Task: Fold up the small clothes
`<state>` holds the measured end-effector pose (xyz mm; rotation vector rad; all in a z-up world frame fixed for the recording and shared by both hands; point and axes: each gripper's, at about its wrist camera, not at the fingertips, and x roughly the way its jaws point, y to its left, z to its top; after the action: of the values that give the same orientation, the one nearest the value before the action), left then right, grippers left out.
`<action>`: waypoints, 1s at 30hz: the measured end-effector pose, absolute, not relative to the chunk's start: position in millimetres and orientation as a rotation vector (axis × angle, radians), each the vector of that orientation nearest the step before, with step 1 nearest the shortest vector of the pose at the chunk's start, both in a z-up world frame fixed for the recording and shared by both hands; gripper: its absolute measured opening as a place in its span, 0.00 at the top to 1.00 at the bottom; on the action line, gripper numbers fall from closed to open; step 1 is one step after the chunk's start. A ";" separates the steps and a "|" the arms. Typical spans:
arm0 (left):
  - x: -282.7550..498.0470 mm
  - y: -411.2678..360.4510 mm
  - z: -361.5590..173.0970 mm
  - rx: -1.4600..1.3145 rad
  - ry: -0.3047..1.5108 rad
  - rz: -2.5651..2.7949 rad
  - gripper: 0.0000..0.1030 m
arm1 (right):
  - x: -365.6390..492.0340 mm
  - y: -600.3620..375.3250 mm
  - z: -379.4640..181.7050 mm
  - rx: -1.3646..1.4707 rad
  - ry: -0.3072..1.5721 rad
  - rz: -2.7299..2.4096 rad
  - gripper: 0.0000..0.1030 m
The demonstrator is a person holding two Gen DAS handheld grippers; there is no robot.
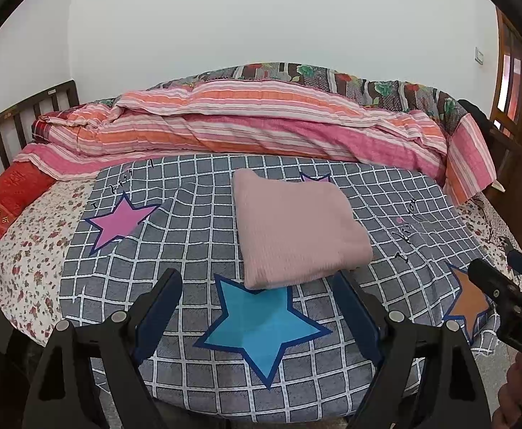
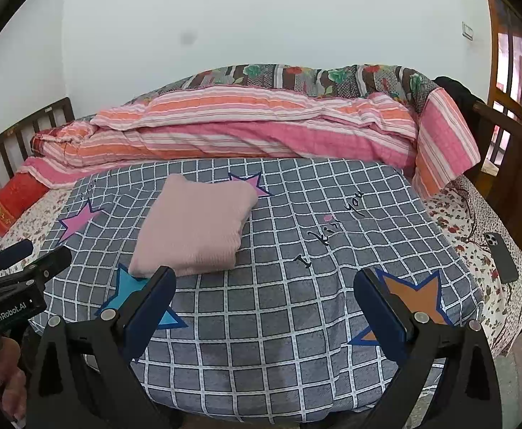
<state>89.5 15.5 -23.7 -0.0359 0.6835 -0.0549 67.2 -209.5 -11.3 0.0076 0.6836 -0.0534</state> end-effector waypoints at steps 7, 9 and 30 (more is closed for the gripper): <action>88.6 15.5 -20.2 -0.037 0.685 -0.050 0.17 | 69.1 -206.2 -9.4 0.018 0.692 -0.048 0.05; 88.4 15.2 -20.3 -0.035 0.687 -0.048 0.17 | 68.9 -205.2 -9.2 0.016 0.692 -0.046 0.05; 87.0 19.2 -17.0 -0.047 0.682 -0.046 0.17 | 67.9 -199.2 -9.0 0.014 0.695 -0.034 0.05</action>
<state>87.0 19.2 -17.0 -0.0474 0.6818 -0.0462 67.9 -199.2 -9.0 0.0140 0.6954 -0.0340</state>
